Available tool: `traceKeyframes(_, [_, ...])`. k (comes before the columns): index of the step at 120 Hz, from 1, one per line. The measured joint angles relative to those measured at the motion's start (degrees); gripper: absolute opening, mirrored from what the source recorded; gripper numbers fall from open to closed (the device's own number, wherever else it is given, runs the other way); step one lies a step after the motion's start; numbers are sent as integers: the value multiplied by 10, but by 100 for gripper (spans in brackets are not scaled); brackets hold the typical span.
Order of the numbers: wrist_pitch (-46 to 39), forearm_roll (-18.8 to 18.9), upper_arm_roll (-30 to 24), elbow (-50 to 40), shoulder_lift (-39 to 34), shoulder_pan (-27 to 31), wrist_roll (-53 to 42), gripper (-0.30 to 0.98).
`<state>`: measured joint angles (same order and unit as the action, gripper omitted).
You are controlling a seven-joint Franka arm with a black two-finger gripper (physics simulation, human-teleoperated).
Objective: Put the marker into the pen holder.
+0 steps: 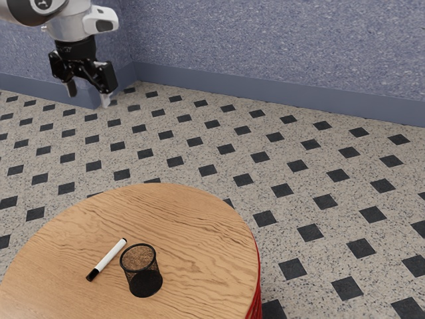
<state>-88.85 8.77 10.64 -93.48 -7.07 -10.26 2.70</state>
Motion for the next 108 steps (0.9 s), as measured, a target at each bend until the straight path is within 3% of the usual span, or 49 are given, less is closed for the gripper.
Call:
traceKeyframes(24, [3,21,-5,-18,-18,24,23,69])
traceKeyframes(42, [-41,15,-16,-196,-44,38,44,69])
traceKeyframes(53, [-109,-2,-10,-319,-52,40,67,69])
traceKeyframes(73, [-265,-21,-8,-444,-24,50,101,69])
traceKeyframes(108, [-442,-34,-8,-499,21,52,121,69])
